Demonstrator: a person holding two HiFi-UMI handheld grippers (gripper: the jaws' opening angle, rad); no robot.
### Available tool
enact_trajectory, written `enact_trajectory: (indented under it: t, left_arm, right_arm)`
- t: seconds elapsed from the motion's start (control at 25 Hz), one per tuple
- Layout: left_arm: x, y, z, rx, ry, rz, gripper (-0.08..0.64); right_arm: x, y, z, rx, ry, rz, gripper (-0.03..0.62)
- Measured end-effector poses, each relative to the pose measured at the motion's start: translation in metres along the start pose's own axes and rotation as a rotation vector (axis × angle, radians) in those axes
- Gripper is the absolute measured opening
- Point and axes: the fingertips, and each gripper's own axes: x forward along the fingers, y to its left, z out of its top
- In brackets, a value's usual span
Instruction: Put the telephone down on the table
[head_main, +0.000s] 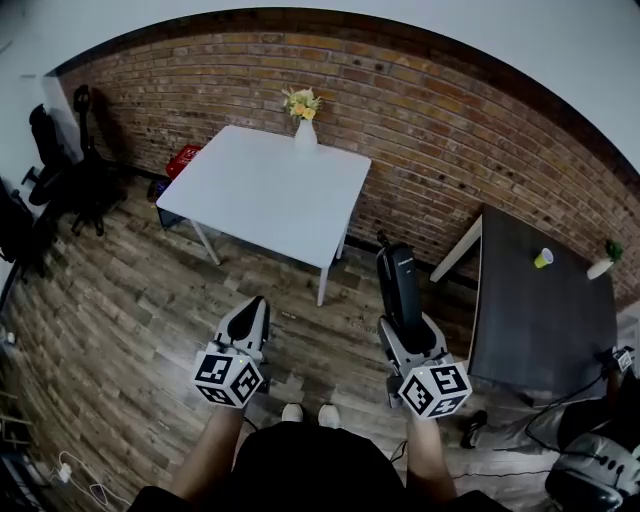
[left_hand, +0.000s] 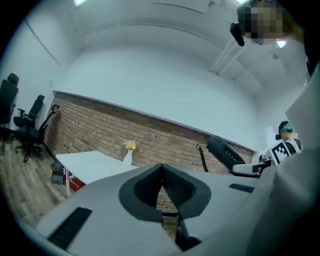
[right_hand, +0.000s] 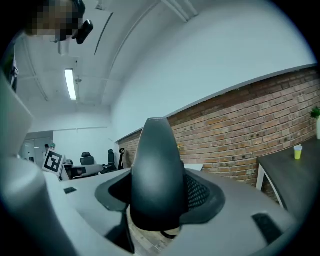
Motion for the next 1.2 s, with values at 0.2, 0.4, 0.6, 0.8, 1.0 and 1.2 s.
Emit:
enact_trajectory:
  t: [0.2,0.4,0.6,0.8,1.0,1.2]
  left_arm:
    - [-0.009,0.007,-0.002,-0.009,0.007,-0.008,0.014]
    - [-0.020,0.024,-0.006,-0.040,0.011,-0.013,0.014]
    - [-0.029,0.047,-0.012,-0.063,0.023,-0.017,0.014]
    - [-0.034,0.064,-0.014,-0.101,0.027,-0.040,0.014]
    - [-0.037,0.076,-0.015,-0.121,0.030,-0.049,0.014]
    - [-0.034,0.080,-0.021,-0.128,0.045,-0.058,0.014]
  right_arm:
    - [-0.008,0.002,-0.003,0.012,-0.002,-0.028,0.272]
    - [-0.014,0.003,-0.008,0.019,-0.005,-0.063,0.272]
    - [-0.012,0.013,-0.013,0.038,-0.010,-0.079,0.272]
    - [-0.012,0.018,-0.015,0.043,-0.012,-0.099,0.272]
    - [-0.009,0.020,-0.016,0.065,-0.019,-0.109,0.272]
    - [0.003,0.024,-0.012,0.067,-0.024,-0.091,0.272]
